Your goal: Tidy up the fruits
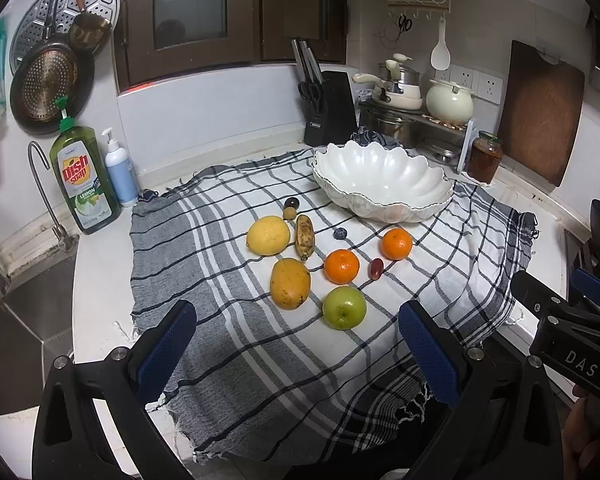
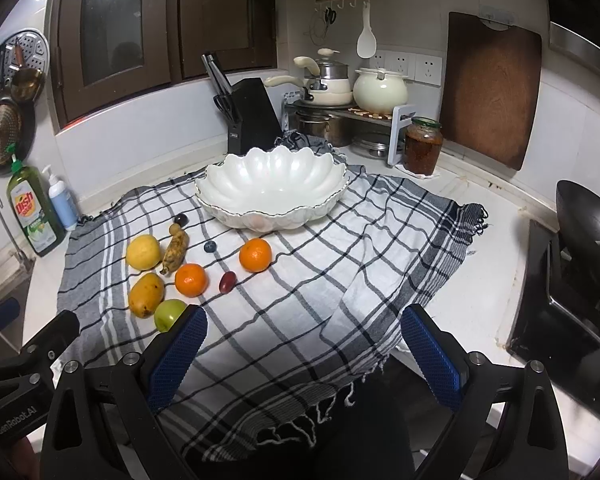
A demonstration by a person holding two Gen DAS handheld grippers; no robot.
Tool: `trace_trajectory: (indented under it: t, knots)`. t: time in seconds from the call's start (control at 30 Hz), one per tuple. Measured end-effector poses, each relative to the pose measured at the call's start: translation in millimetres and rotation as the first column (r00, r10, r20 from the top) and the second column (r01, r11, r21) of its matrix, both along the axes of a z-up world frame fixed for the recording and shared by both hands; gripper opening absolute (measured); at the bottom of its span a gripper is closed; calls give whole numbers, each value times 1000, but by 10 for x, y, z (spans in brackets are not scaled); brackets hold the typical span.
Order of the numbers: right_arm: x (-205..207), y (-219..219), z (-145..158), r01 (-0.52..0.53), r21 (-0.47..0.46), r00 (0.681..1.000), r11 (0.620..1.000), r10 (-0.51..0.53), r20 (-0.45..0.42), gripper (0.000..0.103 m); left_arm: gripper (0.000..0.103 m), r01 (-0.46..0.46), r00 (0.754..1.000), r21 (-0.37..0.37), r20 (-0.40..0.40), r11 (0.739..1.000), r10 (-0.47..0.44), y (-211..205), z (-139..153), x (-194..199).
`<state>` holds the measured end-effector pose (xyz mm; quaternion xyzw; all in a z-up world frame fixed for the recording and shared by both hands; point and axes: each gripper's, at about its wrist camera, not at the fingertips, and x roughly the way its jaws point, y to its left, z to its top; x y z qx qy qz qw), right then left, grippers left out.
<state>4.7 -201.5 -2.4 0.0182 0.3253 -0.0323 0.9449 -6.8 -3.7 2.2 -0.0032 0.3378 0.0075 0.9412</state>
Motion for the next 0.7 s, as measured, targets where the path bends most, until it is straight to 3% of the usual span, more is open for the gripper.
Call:
trace_trajectory:
  t: [0.7]
  knots:
    - [-1, -26, -43, 1, 5, 1000, 1000, -1, -4, 98, 103, 2, 1000, 3, -7, 1000, -2, -28, -48, 45]
